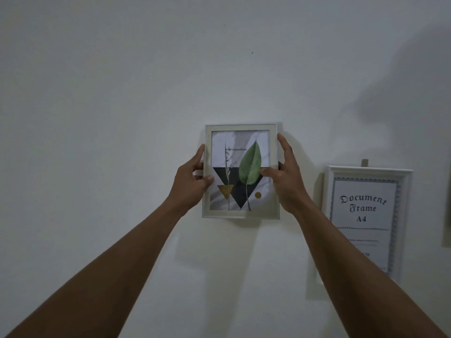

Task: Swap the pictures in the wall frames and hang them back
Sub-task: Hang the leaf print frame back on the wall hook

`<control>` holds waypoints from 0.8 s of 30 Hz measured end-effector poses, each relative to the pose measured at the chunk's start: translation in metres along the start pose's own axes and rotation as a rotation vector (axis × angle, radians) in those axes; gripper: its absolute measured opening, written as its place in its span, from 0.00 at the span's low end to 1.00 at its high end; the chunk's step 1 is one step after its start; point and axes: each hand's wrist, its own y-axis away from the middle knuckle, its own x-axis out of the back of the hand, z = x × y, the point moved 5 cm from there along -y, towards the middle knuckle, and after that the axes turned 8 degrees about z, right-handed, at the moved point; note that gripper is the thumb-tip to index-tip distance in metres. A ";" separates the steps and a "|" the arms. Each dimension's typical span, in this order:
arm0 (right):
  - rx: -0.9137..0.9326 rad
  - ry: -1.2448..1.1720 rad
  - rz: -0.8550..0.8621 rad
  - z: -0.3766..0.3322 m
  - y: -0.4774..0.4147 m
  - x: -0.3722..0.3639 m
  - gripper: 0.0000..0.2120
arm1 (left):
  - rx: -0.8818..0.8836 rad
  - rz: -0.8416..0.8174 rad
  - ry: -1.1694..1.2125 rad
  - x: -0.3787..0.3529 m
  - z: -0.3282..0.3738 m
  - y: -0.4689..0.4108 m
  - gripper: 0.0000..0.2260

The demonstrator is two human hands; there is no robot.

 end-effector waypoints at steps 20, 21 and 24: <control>0.127 0.437 0.065 0.031 0.004 0.004 0.41 | -0.093 0.104 -0.145 -0.001 -0.023 0.008 0.36; 0.124 0.448 0.071 0.030 0.004 0.004 0.41 | -0.095 0.108 -0.149 -0.001 -0.023 0.008 0.36; 0.148 0.515 0.115 0.029 0.001 0.006 0.42 | -0.115 0.117 -0.190 -0.001 -0.020 0.009 0.36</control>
